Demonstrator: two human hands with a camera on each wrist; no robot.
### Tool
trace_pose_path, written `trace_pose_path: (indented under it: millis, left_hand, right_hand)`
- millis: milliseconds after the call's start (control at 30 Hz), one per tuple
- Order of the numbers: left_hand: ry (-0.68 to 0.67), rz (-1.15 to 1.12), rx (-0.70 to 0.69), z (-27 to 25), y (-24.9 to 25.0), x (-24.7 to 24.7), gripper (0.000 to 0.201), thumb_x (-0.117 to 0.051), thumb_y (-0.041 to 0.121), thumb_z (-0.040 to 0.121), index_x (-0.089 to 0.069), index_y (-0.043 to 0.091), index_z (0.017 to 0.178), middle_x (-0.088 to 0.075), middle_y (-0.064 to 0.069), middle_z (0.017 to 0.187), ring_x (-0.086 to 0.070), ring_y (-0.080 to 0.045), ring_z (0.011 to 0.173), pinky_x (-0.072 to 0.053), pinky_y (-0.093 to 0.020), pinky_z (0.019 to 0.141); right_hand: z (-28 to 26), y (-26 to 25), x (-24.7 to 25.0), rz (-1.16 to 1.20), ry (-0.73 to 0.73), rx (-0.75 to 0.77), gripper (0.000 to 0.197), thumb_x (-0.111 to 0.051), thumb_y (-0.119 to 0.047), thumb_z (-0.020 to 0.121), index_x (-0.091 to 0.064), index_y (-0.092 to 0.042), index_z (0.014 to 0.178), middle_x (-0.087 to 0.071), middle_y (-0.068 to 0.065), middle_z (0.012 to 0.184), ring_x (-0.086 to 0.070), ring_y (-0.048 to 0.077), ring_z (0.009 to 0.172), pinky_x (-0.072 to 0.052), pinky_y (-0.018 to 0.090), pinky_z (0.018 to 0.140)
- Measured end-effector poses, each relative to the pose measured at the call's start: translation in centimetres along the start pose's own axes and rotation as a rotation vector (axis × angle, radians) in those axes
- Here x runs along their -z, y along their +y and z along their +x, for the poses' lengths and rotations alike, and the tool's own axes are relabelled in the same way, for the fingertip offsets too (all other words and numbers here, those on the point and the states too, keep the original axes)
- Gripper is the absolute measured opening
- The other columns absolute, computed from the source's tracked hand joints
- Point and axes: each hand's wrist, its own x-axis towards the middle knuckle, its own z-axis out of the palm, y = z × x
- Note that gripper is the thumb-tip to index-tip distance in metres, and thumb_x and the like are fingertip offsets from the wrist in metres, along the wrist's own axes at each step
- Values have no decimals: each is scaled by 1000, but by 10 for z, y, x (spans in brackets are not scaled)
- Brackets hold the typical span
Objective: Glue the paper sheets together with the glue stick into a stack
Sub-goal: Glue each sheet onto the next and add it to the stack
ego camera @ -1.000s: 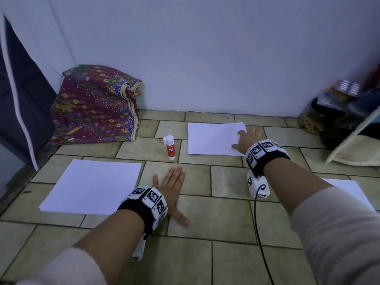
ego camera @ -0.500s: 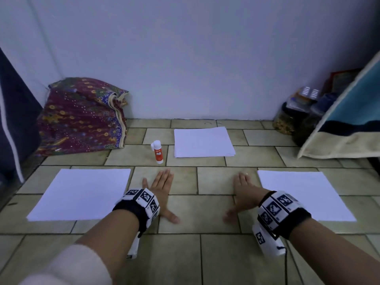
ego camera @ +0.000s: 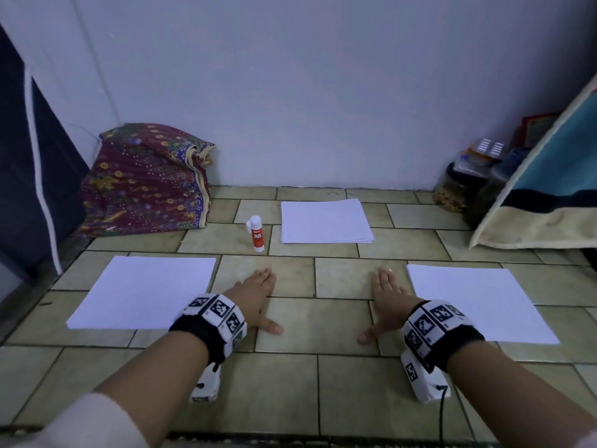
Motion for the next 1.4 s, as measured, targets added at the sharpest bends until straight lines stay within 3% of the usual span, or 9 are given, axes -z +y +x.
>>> trace_pose_path:
  millis: [100,200,367,500,800,967,1133,1233,1400]
  left_hand:
    - [193,-83,-58,-14,-26,6,104,-67,54,82,-2,17,155,4,3,162,-1,-12,148,-9,-27,117]
    - [311,-77,67,-28,-62,11,105,-64,58,82,0,15,154,6,1,162,3,-13,148,-8,-29,118]
    - [43,81,424,-42,-97,6,119,-58,72,77,4,3,152,8,-14,160,4,-27,148,-15,-42,119]
    - [-45,101,438,-44,-100,4,115,-54,69,82,9,0,150,7,-15,160,-11,-25,147,-25,-34,115]
    - [-29,60,392,-54,-113,5,101,-53,56,91,12,10,152,13,-8,161,-10,-18,148,-18,-24,115]
    - [46,56,377,-57,-112,10,72,-45,40,100,-5,15,155,-13,-5,161,-27,-19,143,-25,-26,111]
    - [317,156,412,-60,-92,33,59,-38,6,91,-37,31,144,-61,-2,116,-60,-21,92,-51,-31,77]
    - [347,295,355,-58,-49,52,40,-42,8,90,-50,17,128,-60,-2,101,-60,-22,88,-44,-29,69]
    - [385,227,160,-42,40,45,26,-47,9,91,-53,8,116,-62,-7,112,-62,-25,99,-42,-30,71]
  right_hand:
    - [1,1,-2,-6,18,-4,148,-77,-65,59,24,0,146,28,16,154,25,31,143,-1,45,120]
    - [3,1,-3,-17,25,-8,148,-77,-66,59,23,0,146,27,16,155,24,31,143,-2,45,120]
    - [4,2,-4,-19,35,-12,149,-76,-67,58,23,-1,146,27,15,155,24,30,143,-2,44,120]
    - [4,0,-3,-39,34,-15,148,-76,-67,59,23,-1,146,27,16,155,24,30,144,-2,44,120]
    - [1,0,-2,-39,35,-16,146,-74,-68,61,22,0,146,26,16,155,23,30,144,-3,43,119]
    - [0,0,-2,-41,42,-14,146,-74,-68,61,23,-1,146,26,15,155,22,29,144,-3,42,119]
    - [0,0,-2,-49,45,-13,145,-74,-68,61,23,0,146,26,16,155,22,29,144,-4,42,119]
    - [1,0,-2,-52,51,-16,146,-73,-69,61,23,0,146,26,16,155,22,30,144,-4,42,119]
    - [1,-1,-2,-46,60,-4,147,-73,-70,60,23,0,146,25,15,156,22,29,144,-5,41,120]
